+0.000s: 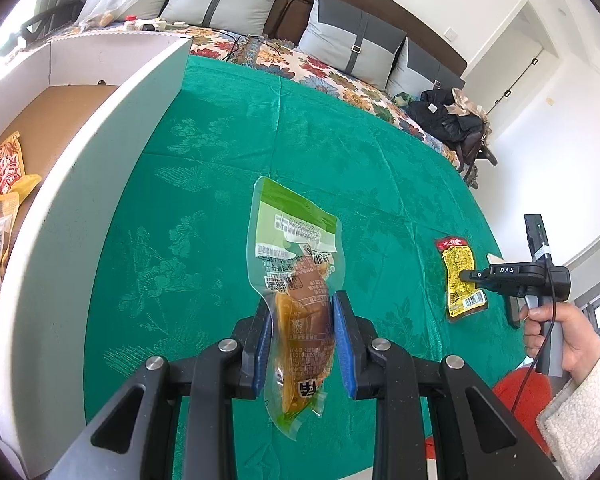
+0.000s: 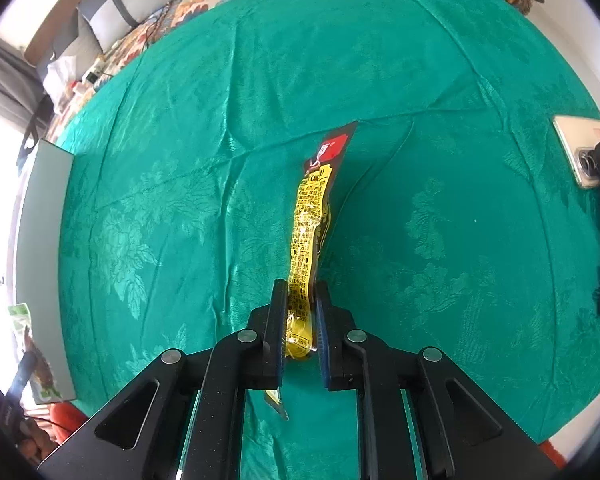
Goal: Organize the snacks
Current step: 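Carry the meat pack and yellow packet into the white box with both tools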
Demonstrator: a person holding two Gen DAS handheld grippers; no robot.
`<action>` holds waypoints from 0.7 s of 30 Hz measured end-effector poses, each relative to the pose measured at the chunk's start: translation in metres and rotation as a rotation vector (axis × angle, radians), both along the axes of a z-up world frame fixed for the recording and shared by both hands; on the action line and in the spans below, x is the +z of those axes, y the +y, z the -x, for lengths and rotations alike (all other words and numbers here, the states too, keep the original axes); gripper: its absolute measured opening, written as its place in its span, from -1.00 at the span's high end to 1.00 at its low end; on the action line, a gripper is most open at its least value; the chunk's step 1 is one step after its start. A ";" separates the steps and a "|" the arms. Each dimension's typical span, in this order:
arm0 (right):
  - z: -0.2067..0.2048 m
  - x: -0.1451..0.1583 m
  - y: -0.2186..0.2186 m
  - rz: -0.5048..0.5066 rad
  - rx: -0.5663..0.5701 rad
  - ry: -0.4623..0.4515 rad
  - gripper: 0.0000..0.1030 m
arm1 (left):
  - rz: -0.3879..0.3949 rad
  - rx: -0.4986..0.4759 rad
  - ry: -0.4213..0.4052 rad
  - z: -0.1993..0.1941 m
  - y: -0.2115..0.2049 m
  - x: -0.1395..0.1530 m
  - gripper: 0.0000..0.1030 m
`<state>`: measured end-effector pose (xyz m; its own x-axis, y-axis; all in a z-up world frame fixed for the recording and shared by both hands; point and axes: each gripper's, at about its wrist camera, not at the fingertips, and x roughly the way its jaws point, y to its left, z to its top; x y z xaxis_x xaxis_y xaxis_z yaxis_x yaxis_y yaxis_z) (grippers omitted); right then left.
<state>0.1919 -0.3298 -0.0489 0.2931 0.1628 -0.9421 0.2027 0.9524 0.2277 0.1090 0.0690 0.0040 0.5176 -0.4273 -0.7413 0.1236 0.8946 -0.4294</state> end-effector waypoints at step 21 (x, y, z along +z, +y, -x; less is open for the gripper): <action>0.005 0.160 0.258 -0.542 0.447 -0.299 0.68 | 0.047 0.289 -0.085 0.004 0.171 0.091 0.46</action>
